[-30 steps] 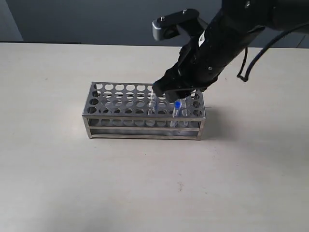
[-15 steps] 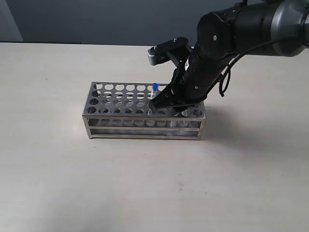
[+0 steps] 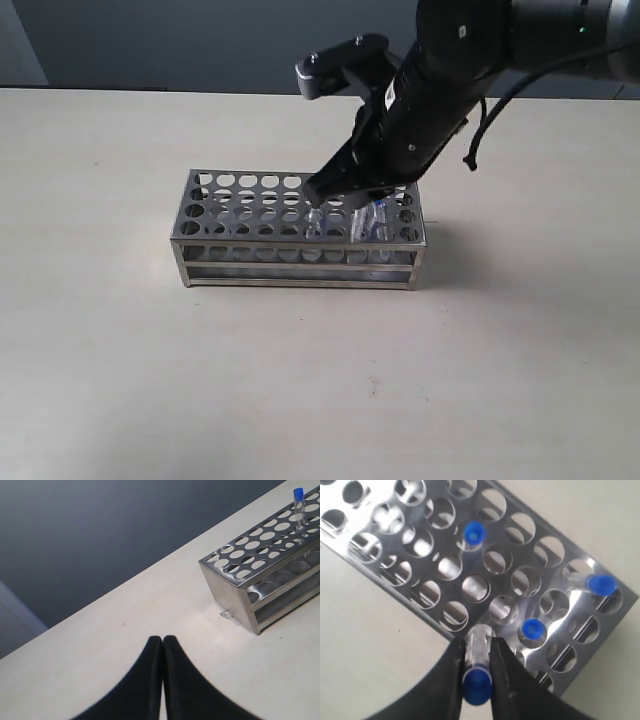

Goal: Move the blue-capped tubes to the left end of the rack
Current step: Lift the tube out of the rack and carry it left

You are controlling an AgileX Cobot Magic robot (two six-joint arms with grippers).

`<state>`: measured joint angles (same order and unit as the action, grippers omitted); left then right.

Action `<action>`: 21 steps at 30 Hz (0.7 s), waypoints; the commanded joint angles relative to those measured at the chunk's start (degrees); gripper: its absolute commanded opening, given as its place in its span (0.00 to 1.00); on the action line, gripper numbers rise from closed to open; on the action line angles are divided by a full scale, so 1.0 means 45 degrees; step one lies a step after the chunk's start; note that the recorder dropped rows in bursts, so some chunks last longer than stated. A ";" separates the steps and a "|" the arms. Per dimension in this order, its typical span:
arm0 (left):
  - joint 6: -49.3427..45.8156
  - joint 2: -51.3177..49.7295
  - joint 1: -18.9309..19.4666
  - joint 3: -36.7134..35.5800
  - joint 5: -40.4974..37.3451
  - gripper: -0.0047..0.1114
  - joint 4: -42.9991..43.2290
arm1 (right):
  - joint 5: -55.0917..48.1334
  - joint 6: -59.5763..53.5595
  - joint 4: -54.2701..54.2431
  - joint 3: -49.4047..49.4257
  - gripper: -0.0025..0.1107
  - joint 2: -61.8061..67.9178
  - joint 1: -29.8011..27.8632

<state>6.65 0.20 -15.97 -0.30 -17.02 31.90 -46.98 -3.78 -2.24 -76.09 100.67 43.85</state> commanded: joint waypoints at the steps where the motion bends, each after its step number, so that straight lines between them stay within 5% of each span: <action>1: 0.0062 -0.0044 -0.0048 0.0068 0.0096 0.05 -0.0013 | -0.0305 -0.0010 0.0331 -0.0880 0.02 -0.0824 0.0532; 13: 0.0062 -0.0044 -0.0048 0.0068 0.0071 0.05 -0.0012 | -0.1016 -0.1070 0.0499 -0.3791 0.02 -0.0028 0.1216; 21: 0.0062 -0.0044 -0.0048 0.0068 0.0071 0.05 -0.0012 | -0.2623 -0.3057 -0.0888 -0.8324 0.02 0.3559 0.1216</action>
<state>6.65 0.20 -15.97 -0.30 -17.02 31.90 -56.38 -14.33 -3.39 -107.56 112.23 49.27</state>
